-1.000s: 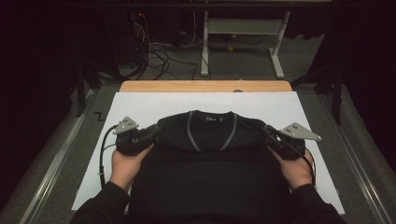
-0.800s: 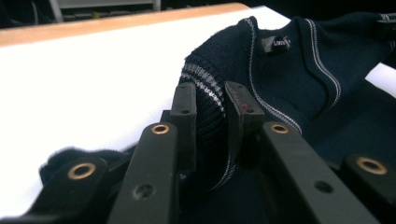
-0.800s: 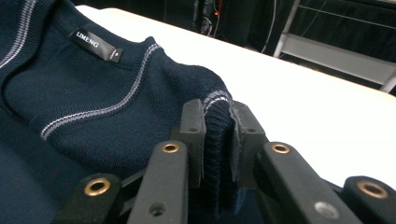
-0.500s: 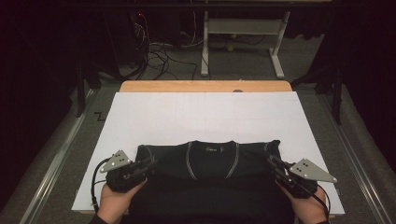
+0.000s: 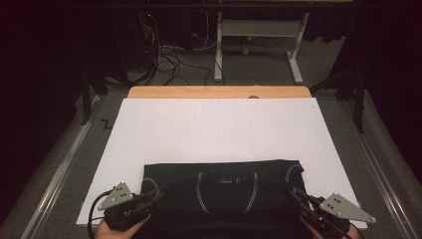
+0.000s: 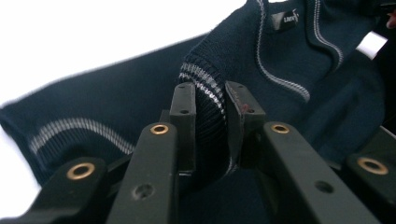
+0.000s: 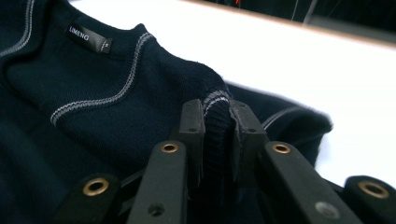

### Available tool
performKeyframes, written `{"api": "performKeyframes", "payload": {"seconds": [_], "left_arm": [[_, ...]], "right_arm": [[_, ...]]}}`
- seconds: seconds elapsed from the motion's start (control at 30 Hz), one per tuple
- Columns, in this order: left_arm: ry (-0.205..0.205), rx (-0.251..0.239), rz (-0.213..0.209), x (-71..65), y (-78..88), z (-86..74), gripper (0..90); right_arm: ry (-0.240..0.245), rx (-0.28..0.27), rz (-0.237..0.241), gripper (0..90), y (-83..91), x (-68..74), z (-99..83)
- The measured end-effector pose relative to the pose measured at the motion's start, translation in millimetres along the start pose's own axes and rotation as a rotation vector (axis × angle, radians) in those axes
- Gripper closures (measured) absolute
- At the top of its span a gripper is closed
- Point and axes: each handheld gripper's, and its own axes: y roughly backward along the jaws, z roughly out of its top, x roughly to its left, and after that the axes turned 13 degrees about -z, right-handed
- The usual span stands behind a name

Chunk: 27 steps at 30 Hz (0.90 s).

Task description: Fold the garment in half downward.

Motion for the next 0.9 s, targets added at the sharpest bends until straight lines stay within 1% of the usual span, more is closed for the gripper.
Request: {"api": "performKeyframes", "payload": {"seconds": [0.03,0.07,0.1,0.13,0.17,0.2,0.23,0.27,0.3,0.33,0.37,0.4,0.47,0.5,0.57,0.6,0.63,0.67,0.7,0.73,0.77,0.8,0.83,0.87,0.9], "left_arm": [[0.007,0.019,0.003,3.0,-2.7,-1.0,70.4],[0.017,0.059,0.022,8.9,-10.4,-2.7,70.4],[0.017,0.059,0.022,8.9,-10.4,-2.7,70.4],[0.039,0.094,0.027,15.6,-17.8,-4.1,70.1],[0.039,0.094,0.027,15.6,-17.8,-4.1,70.0],[0.047,0.11,0.031,18.7,-21.1,-4.5,70.0],[0.054,0.124,0.039,21.5,-24.2,-4.7,68.7],[0.057,0.137,0.05,24.1,-26.9,-4.8,68.7],[0.062,0.152,0.063,27.1,-29.5,-5.1,67.3],[0.068,0.159,0.068,28.6,-30.5,-5.5,67.3],[0.073,0.163,0.072,30.5,-31.5,-6.3,64.1],[0.079,0.166,0.071,32.0,-31.7,-7.0,64.1],[0.091,0.163,0.074,33.3,-30.9,-8.2,59.1],[0.092,0.159,0.079,33.1,-29.5,-8.2,56.5],[0.09,0.145,0.081,32.0,-26.4,-7.4,48.9],[0.094,0.124,0.07,31.3,-22.8,-6.5,46.9],[0.098,0.079,0.052,30.4,-16.5,-5.1,45.5],[0.097,0.059,0.051,29.4,-13.0,-3.8,42.6],[0.086,0.041,0.063,28.1,-8.9,-1.9,41.2],[0.071,0.024,0.085,27.6,-5.2,0.3,40.7],[0.07,0.017,0.098,28.4,-4.0,1.7,39.8],[0.075,0.013,0.115,31.1,-3.2,3.6,36.1],[0.084,0.007,0.122,35.5,-3.0,5.3,36.1],[0.102,-0.001,0.144,46.2,-3.5,8.6,36.1],[0.102,-0.001,0.144,46.2,-3.5,8.6,36.0]], "right_arm": [[0.0,0.0,0.0,77.8,0.0,0.0,0.0],[0.003,0.05,0.007,77.6,-7.3,-0.1,-3.0],[0.003,0.05,0.007,77.6,-7.3,-0.1,-3.0],[0.006,0.094,0.01,77.3,-14.3,-0.3,-5.9],[0.013,0.109,0.007,77.1,-16.9,0.0,-7.1],[0.013,0.109,0.007,77.1,-16.9,0.0,-7.1],[0.026,0.145,0.001,76.2,-22.9,0.0,-9.7],[0.026,0.145,0.001,76.2,-22.9,0.0,-9.7],[0.028,0.172,-0.007,75.4,-28.4,-0.6,-11.7],[0.028,0.172,-0.007,75.4,-28.4,-0.6,-11.7],[0.037,0.189,-0.01,74.2,-31.8,-1.0,-12.9],[0.037,0.189,-0.01,74.2,-31.8,-1.0,-12.9],[0.044,0.207,-0.012,72.0,-35.2,-0.8,-14.9],[0.039,0.213,-0.012,70.7,-36.5,-0.8,-16.0],[0.029,0.21,-0.007,65.3,-36.8,-1.8,-16.3],[0.024,0.205,-0.008,62.2,-36.0,-2.5,-15.9],[0.012,0.192,-0.009,58.8,-34.6,-3.5,-15.0],[-0.009,0.171,-0.011,55.2,-32.1,-4.5,-13.0],[-0.016,0.156,-0.015,52.6,-30.6,-5.3,-11.5],[-0.027,0.136,-0.026,49.0,-28.8,-6.0,-9.3],[-0.038,0.114,-0.044,46.5,-27.8,-7.6,-6.4],[-0.057,0.097,-0.065,44.1,-29.4,-11.2,-2.7],[-0.057,0.097,-0.065,44.1,-29.4,-11.2,-2.7],[-0.074,0.092,-0.098,42.1,-35.8,-16.8,1.8],[-0.074,0.092,-0.098,42.1,-35.8,-16.8,1.8]]}}
